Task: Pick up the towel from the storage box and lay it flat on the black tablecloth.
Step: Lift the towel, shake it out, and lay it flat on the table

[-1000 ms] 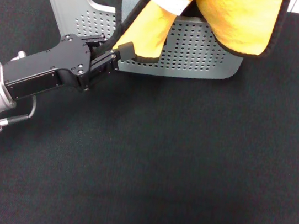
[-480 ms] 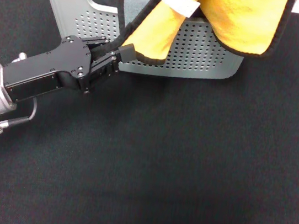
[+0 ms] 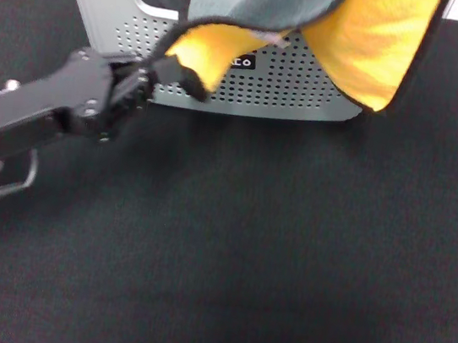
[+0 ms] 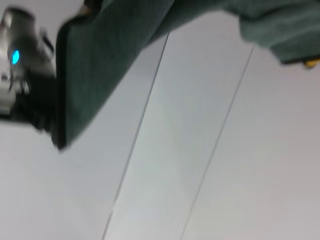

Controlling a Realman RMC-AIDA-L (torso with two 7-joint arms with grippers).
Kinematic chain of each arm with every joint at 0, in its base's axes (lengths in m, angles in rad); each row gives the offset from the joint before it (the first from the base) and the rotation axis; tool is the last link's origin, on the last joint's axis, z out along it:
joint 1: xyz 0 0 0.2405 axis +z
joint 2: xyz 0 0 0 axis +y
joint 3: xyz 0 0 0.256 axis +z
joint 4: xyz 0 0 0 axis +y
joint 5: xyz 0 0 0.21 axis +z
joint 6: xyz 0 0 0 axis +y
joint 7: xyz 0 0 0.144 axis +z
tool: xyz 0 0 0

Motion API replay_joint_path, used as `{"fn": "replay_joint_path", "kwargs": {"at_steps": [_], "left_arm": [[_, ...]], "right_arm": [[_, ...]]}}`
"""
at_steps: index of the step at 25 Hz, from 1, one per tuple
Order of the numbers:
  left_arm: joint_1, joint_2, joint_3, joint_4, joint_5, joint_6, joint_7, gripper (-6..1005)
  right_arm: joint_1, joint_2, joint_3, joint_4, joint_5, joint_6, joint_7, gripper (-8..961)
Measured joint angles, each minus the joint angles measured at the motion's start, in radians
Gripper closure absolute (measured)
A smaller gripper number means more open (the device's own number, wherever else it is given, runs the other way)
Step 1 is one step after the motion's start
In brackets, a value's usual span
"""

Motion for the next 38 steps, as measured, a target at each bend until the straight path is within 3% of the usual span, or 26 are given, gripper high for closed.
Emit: {"fn": "replay_joint_path", "kwargs": {"at_steps": [2, 6, 10, 13, 18, 23, 27, 33, 38], "left_arm": [[-0.007, 0.016, -0.036, -0.007, -0.001, 0.092, 0.003, 962], [-0.035, 0.073, -0.102, -0.010, -0.030, 0.242, -0.003, 980], [-0.061, 0.129, -0.103, -0.001, -0.106, 0.291, -0.052, 980], [-0.086, 0.158, -0.096, 0.035, -0.160, 0.291, -0.120, 980], [-0.145, 0.176, -0.113, -0.023, -0.155, 0.280, -0.133, 980], [-0.185, 0.176, -0.113, -0.092, -0.107, 0.223, -0.109, 979], [-0.196, 0.170, -0.113, -0.114, -0.053, 0.210, -0.082, 979], [-0.157, 0.169, -0.105, -0.118, 0.058, 0.267, 0.001, 979], [-0.102, 0.200, -0.052, -0.094, 0.112, 0.294, 0.111, 980]], "right_arm": [[-0.048, 0.019, -0.011, -0.039, 0.044, -0.084, 0.016, 934], [-0.177, 0.020, -0.095, -0.207, 0.123, -0.127, 0.042, 934], [-0.257, 0.021, -0.102, -0.287, 0.170, -0.124, 0.043, 934], [-0.289, 0.018, -0.093, -0.295, 0.187, -0.121, 0.040, 933], [-0.273, 0.015, -0.080, -0.142, 0.165, -0.100, -0.025, 933], [-0.215, 0.010, -0.028, 0.013, 0.126, -0.113, -0.081, 933], [-0.207, 0.006, -0.013, 0.040, 0.110, -0.161, -0.094, 933], [-0.285, 0.015, -0.043, 0.041, 0.082, -0.289, -0.098, 933], [-0.385, 0.021, -0.067, 0.041, 0.100, -0.410, -0.097, 933]]}}
